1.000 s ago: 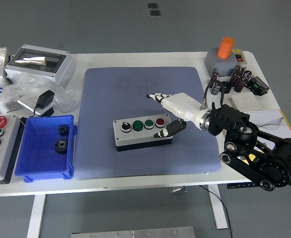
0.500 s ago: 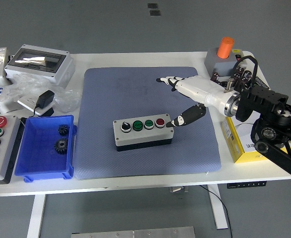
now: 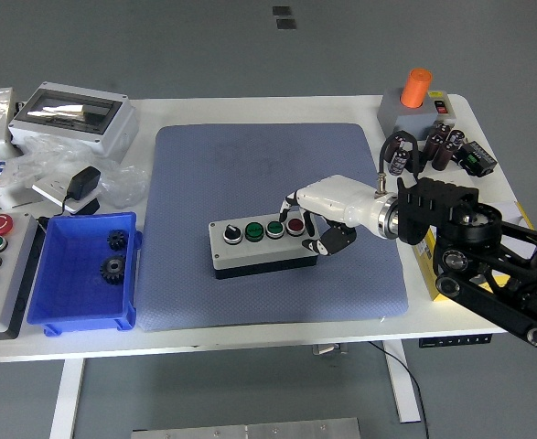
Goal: Pick up the button,place it on the desk,press the button,press the button
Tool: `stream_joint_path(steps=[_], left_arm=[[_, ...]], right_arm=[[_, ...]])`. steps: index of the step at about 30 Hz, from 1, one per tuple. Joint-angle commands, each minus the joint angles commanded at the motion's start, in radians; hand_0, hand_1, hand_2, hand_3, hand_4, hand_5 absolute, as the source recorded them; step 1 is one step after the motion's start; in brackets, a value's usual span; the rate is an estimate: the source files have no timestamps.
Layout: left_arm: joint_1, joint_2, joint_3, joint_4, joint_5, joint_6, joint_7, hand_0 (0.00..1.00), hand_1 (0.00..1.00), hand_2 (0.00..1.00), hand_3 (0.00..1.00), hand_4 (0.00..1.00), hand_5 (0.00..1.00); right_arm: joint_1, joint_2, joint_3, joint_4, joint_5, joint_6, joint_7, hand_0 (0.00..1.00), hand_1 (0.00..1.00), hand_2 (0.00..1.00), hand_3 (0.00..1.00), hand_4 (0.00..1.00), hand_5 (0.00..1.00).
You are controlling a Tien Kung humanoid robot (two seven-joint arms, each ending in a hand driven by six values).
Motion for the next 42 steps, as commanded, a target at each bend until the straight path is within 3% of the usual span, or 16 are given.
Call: stream_joint_path(steps=[11, 20, 24, 29, 37, 38, 42], left_arm=[[-0.002, 0.000, 0.000, 0.000, 0.001, -0.001, -0.002, 0.732, 0.754, 0.571, 0.561, 0.479, 0.019], [0.001, 0.000, 0.005, 0.000, -0.003, 0.000, -0.003, 0.733, 0.755, 0.565, 0.555, 0.425, 0.002], [0.000, 0.000, 0.005, 0.000, -0.003, 0.000, -0.005, 0.733, 0.755, 0.565, 0.555, 0.425, 0.002], [0.001, 0.001, 0.002, 0.000, 0.000, 0.001, -0.004, 0.733, 0.755, 0.564, 0.555, 0.426, 0.002], [-0.002, -0.001, 0.001, 0.000, 0.002, 0.000, -0.003, 0.733, 0.756, 0.565, 0.555, 0.427, 0.002], [-0.002, -0.001, 0.001, 0.000, 0.003, -0.001, -0.003, 0.733, 0.756, 0.564, 0.555, 0.418, 0.002], [-0.002, 0.000, 0.000, 0.000, 0.003, -0.001, -0.002, 0.733, 0.756, 0.564, 0.555, 0.418, 0.002]], right_arm=[[0.023, 0.042, -0.058, -0.047, -0.012, -0.019, -0.009, 0.175, 0.073, 0.152, 0.708, 0.234, 0.002], [0.022, 0.036, -0.070, -0.051, -0.005, -0.027, -0.013, 0.174, 0.074, 0.151, 0.712, 0.226, 0.002], [0.013, 0.024, -0.024, -0.034, 0.037, -0.057, 0.018, 0.174, 0.074, 0.151, 0.712, 0.226, 0.002], [-0.006, 0.002, 0.054, 0.013, 0.092, -0.145, 0.071, 0.172, 0.073, 0.151, 0.713, 0.222, 0.002], [-0.016, 0.011, 0.069, -0.026, -0.024, -0.171, 0.054, 0.171, 0.074, 0.152, 0.709, 0.217, 0.002], [-0.016, 0.013, 0.068, -0.029, -0.034, -0.173, 0.053, 0.357, 0.460, 0.569, 0.939, 0.890, 0.366], [-0.016, 0.015, 0.065, -0.034, -0.056, -0.176, 0.049, 0.357, 0.460, 0.569, 0.939, 0.890, 0.366]])
